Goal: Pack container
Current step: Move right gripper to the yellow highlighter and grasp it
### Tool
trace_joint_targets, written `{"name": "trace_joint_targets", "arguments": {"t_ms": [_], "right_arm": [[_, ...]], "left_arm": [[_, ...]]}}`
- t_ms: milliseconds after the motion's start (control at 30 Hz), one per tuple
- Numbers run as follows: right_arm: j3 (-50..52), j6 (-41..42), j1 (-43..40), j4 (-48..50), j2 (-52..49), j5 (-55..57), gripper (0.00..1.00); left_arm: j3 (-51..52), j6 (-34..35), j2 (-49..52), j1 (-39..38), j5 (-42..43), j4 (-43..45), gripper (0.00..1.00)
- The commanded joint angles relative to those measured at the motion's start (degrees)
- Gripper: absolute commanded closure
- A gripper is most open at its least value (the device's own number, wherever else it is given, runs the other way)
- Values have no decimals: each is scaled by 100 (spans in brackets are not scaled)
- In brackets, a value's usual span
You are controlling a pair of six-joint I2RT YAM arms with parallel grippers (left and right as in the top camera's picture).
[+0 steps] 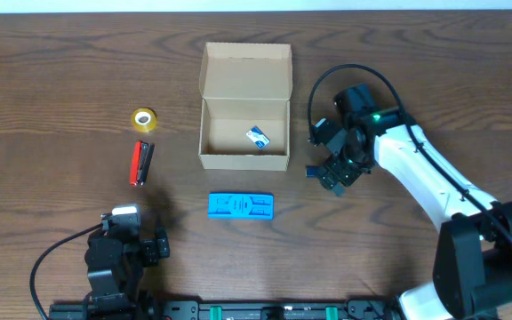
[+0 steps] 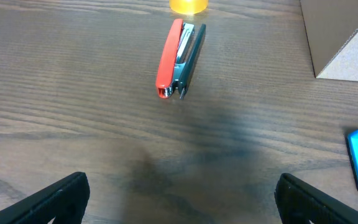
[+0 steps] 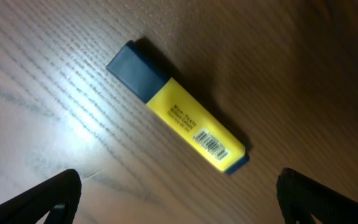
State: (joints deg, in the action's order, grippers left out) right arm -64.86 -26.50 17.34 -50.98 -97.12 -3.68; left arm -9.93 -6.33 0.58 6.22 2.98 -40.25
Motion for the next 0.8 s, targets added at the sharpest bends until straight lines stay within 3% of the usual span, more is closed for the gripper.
{"name": "trace_joint_targets", "arguments": {"t_ms": [0, 400, 533, 633, 767], "right_arm": [[232, -146, -66, 245, -31, -260, 1], [568, -146, -66, 1025, -507, -243, 2], [568, -142, -66, 1051, -828, -229, 8], [568, -120, -66, 1029, -894, -205, 21], [566, 59, -66, 1010, -890, -85, 48]], "left_arm": [[72, -96, -37, 13, -26, -22, 5], [72, -96, -37, 13, -26, -22, 5], [72, -96, -37, 13, -26, -22, 5], [72, -96, -37, 13, -26, -22, 5], [72, -96, -37, 13, -26, -22, 5]]}}
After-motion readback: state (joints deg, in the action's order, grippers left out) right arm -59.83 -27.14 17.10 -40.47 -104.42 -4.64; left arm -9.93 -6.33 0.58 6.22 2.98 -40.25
